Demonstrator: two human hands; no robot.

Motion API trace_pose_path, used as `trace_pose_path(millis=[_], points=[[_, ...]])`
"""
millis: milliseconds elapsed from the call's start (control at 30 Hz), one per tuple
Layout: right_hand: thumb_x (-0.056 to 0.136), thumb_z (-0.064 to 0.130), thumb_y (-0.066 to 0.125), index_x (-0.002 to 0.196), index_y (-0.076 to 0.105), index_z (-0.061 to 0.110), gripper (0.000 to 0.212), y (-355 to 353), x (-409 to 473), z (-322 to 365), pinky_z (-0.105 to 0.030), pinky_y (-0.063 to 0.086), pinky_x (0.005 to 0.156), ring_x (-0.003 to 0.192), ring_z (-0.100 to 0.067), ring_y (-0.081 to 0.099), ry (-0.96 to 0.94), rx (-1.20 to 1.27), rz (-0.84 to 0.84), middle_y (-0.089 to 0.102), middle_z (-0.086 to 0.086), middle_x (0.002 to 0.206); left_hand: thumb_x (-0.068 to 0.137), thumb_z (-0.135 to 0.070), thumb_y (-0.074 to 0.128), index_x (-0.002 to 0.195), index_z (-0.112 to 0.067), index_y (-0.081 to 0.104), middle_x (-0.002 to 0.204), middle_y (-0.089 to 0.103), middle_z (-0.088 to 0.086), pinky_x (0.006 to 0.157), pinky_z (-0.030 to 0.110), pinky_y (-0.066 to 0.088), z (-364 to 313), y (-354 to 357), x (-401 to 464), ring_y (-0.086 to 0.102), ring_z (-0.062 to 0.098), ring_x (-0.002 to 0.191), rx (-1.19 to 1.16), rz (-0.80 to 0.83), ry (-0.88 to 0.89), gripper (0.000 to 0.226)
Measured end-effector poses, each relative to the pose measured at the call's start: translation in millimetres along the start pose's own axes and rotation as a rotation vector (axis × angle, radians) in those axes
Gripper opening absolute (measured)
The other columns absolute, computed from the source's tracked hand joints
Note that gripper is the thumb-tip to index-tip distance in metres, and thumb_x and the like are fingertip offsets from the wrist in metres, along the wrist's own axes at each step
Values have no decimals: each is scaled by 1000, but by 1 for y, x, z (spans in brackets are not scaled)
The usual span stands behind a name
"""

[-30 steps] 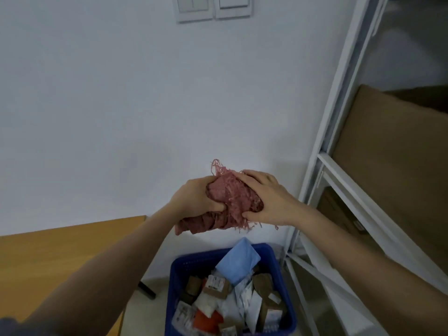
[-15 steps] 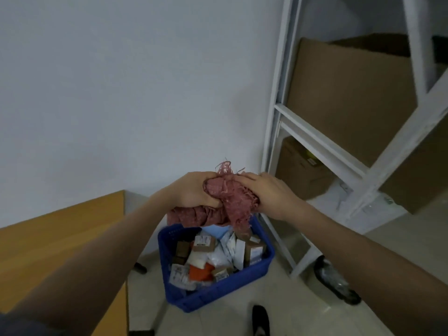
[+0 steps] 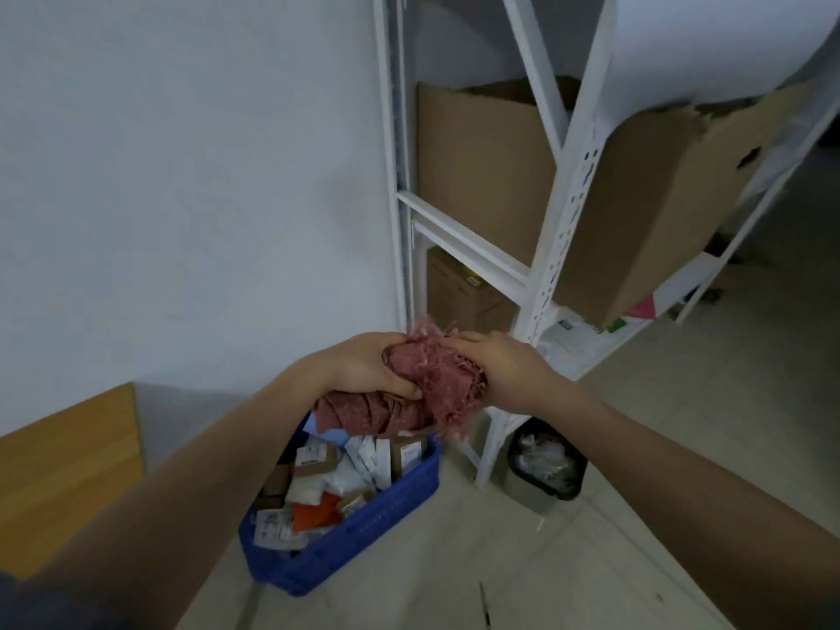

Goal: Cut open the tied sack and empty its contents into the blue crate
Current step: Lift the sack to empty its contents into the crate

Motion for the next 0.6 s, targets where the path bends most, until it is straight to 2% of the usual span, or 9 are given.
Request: trace_pose_path(millis=[133, 333, 467, 600], points=[[70, 46, 67, 138, 39, 43, 73, -11, -42, -15, -44, 54, 77, 100, -29, 62, 41, 21, 17, 57, 4, 129, 69, -35, 83, 117, -38, 56, 111, 63, -13, 81, 16, 43, -32, 31, 2, 59, 5, 100, 22, 20, 9, 55], [70, 46, 71, 138, 36, 47, 76, -26, -131, -60, -41, 53, 78, 101, -24, 61, 90, -18, 57, 59, 7, 124, 66, -43, 84, 128, -36, 50, 122, 59, -10, 101, 28, 43, -92, 108, 10, 56, 11, 110, 59, 45, -24, 71], [69, 50, 58, 136, 37, 46, 71, -42, -204, -95, -44, 54, 75, 96, -26, 63, 123, 10, 85, 61, 4, 116, 72, -42, 80, 130, -34, 45, 120, 55, -12, 92, 21, 38, -148, 171, 16, 53, 10, 108, 82, 57, 4, 68], [77, 37, 66, 135, 47, 37, 61, -60, -271, -128, -40, 51, 81, 100, -27, 62, 214, 19, 119, 63, -3, 116, 70, -53, 77, 131, -34, 45, 124, 55, -9, 96, 26, 42, -196, 226, 24, 54, 12, 111, 115, 79, 16, 71]])
Point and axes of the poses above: each hand's wrist, its own x-axis towards the middle knuckle, its own y-axis out of the palm, z = x × y, the point moved 2 cm from there along x, towards the middle knuckle
